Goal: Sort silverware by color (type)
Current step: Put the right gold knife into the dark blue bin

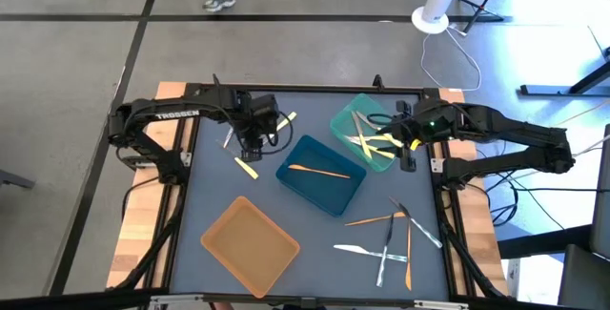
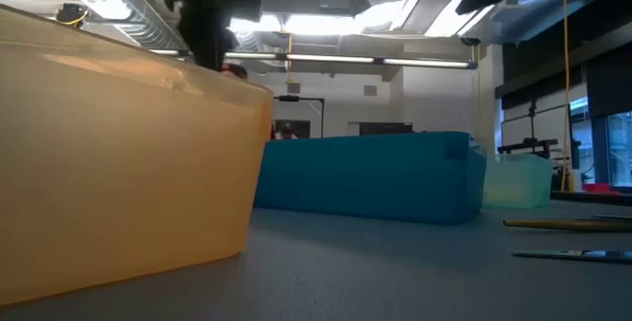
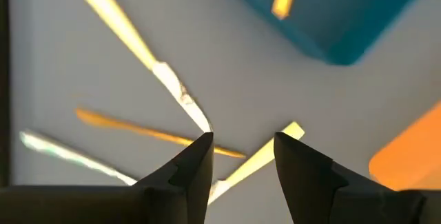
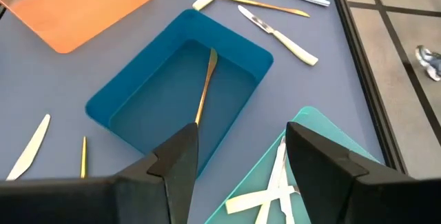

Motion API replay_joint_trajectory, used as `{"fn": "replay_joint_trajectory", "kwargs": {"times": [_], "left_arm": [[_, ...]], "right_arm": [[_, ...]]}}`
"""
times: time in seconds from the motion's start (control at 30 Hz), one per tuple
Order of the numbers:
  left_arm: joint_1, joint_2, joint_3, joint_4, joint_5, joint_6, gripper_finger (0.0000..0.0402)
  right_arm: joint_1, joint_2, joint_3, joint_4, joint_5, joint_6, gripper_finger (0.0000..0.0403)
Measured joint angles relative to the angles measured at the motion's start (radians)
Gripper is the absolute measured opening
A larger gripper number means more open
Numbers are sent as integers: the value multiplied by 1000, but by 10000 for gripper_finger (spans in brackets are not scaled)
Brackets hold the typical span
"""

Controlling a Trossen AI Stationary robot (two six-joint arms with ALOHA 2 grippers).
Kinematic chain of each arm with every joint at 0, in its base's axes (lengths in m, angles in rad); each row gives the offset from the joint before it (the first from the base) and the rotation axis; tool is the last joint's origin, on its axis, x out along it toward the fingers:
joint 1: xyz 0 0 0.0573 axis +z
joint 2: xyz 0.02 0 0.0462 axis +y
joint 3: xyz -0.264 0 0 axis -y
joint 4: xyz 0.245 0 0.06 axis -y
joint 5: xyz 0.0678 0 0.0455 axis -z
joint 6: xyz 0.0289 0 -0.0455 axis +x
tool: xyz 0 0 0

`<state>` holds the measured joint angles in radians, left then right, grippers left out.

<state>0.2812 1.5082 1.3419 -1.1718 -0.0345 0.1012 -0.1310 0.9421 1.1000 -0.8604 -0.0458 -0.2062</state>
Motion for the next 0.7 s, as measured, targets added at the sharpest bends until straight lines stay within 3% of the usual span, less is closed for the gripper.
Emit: {"fn": "replay_joint_trajectory", "kwargs": {"times": [0.33,0.7], "left_arm": [[111,0,-223,130,-1,-350,147],[98,1,-375,283,-1,-363,147]], "right_arm": [[0,8,0,-1,0,0,207],[0,8,0,-2,0,0,207]]}}
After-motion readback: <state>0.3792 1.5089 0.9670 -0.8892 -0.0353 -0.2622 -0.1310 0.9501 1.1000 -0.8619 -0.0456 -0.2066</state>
